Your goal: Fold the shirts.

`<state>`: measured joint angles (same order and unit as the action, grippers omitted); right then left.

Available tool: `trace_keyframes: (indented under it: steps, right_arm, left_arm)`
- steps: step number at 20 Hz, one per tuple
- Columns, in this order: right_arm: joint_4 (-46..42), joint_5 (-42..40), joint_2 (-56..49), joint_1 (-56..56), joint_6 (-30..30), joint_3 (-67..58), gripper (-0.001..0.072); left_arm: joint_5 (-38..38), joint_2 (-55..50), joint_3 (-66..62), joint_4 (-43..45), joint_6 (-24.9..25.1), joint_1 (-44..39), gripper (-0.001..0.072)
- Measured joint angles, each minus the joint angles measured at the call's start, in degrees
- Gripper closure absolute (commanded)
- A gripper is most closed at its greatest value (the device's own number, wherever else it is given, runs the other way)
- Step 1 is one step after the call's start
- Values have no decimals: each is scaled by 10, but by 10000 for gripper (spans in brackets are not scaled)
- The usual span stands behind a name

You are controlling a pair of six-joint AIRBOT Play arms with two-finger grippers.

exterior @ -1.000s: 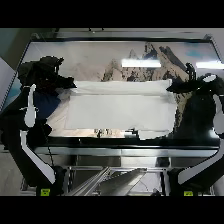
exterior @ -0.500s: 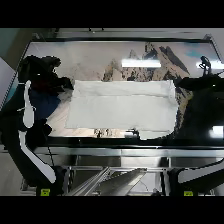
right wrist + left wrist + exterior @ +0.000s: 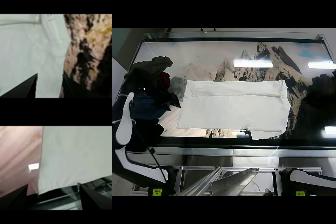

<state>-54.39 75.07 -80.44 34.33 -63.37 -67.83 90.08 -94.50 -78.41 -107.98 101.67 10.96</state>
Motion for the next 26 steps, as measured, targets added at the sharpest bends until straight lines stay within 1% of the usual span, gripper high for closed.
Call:
trace_keyframes:
  steps: [1, 2, 3, 4, 7, 9, 12, 14, 17, 19, 22, 26]
  right_arm:
    - [7, -7, 18, 12, -3, 33, 349]
    - [13, -16, 35, 21, -7, 64, 349]
    - [18, -25, 52, 28, -13, 98, 349]
    - [23, -33, 67, 33, -17, 127, 348]
    - [30, -52, 103, 41, -33, 206, 348]
    - [32, -59, 120, 46, -38, 239, 348]
    - [33, -65, 144, 59, -44, 261, 348]
    - [27, -65, 153, 69, -51, 267, 348]
    - [-19, -64, 153, 78, -85, 275, 347]
    - [-31, -63, 148, 81, -102, 288, 347]
    - [-10, -63, 143, 82, -103, 320, 347]
    - [33, -65, 141, 82, -75, 366, 347]
  left_arm:
    - [-19, 23, 42, 0, 5, 7, 10]
    - [-36, 45, 85, -3, 12, 14, 55]
    - [-52, 64, 124, -13, 21, 21, 146]
    - [-64, 80, 156, -26, 32, 27, 178]
    - [-106, 112, 235, -60, 63, 41, 177]
    - [-130, 121, 263, -73, 79, 45, 177]
    - [-146, 127, 269, -75, 95, 48, 177]
    - [-146, 129, 258, -59, 99, 49, 178]
    - [-155, 129, 252, -43, 99, 54, 178]
    - [-170, 127, 256, -46, 101, 55, 178]
    - [-187, 113, 269, -77, 121, 56, 178]
    - [-194, 83, 276, -130, 146, 52, 178]
